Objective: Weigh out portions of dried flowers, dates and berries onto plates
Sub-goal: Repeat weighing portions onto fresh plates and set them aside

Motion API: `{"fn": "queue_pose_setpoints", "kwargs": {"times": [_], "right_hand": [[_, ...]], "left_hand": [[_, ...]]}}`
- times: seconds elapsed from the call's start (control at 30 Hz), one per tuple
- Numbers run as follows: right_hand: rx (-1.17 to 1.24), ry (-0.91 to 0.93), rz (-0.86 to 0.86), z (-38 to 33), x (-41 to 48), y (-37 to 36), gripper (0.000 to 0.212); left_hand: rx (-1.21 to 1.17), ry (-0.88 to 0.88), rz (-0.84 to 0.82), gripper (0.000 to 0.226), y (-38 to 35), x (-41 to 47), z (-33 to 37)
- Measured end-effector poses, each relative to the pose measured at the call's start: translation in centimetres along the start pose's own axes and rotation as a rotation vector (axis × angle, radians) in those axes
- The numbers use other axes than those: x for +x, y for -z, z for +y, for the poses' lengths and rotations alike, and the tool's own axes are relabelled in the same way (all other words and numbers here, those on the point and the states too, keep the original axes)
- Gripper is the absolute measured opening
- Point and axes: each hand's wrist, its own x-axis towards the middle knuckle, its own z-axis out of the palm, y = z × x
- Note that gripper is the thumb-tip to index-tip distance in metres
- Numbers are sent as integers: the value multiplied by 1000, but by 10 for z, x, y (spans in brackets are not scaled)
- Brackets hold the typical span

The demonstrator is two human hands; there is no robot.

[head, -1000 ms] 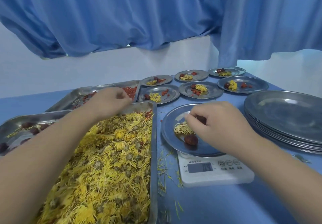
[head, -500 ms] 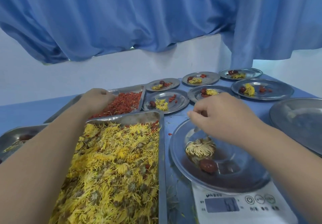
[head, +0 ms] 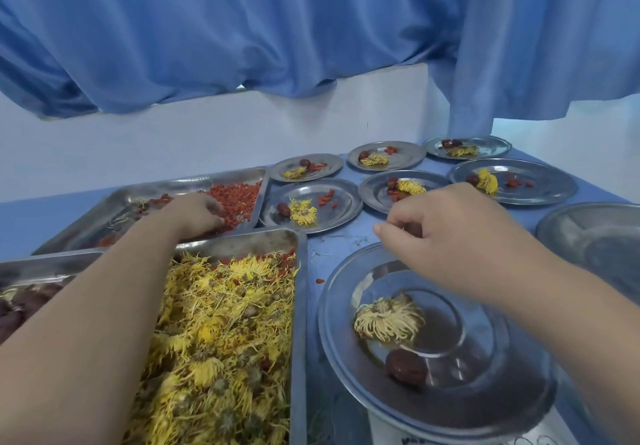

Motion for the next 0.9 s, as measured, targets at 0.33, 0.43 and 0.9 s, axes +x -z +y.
{"fn": "queue_pose_setpoints", "kwargs": {"times": [0.33, 0.43, 0.9], "right_hand": [[23, -25, -3, 5, 0, 6, 40], [32, -22, 15, 6, 1, 8, 40], [20, 56, 13, 2, 0, 5, 40]], "left_hand": [[113, 38, -32, 19, -4, 19, 12], [124, 35, -33, 20, -2, 20, 11], [-95, -54, 117, 12, 4, 13, 4]]}}
